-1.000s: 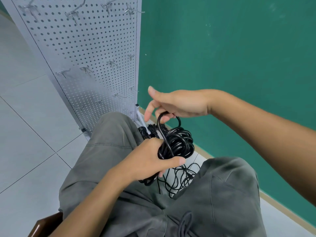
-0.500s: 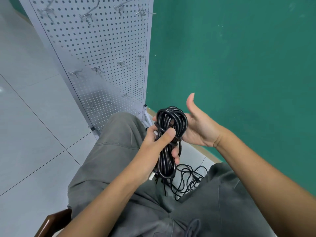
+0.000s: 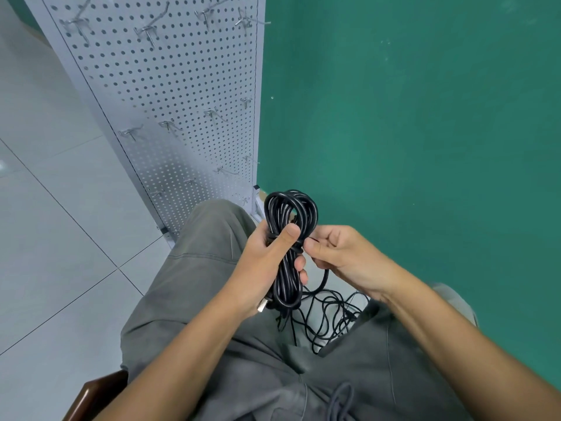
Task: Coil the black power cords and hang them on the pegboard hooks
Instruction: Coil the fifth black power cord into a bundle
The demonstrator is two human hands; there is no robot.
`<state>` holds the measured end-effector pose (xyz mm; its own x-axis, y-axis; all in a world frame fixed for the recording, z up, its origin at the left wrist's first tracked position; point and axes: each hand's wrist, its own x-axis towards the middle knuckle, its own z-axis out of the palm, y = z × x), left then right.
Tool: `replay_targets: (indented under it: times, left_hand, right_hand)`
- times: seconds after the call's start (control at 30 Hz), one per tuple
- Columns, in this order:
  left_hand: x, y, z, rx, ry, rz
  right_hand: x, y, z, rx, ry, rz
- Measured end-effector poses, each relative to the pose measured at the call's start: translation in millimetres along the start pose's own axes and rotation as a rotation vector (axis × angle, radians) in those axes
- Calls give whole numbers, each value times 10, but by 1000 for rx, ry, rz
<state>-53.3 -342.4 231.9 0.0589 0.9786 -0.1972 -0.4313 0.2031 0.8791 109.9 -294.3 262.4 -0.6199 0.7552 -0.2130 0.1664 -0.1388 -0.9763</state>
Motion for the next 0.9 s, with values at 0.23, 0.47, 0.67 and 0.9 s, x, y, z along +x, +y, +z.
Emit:
replay_targets:
  times: [0.23, 0.47, 0.67, 0.9]
  left_hand:
    - [40, -60, -2, 159, 102, 5]
    - [97, -29, -84, 419, 225, 56]
    - [42, -5, -13, 754, 110, 4]
    - [26, 6, -30, 947, -157, -126]
  right_hand:
    - [-56, 41, 152, -56, 221, 10]
    - [-146, 28, -35, -432, 355, 78]
    - [-304, -401, -135, -840, 257, 48]
    - [-144, -855, -106, -962, -16, -1]
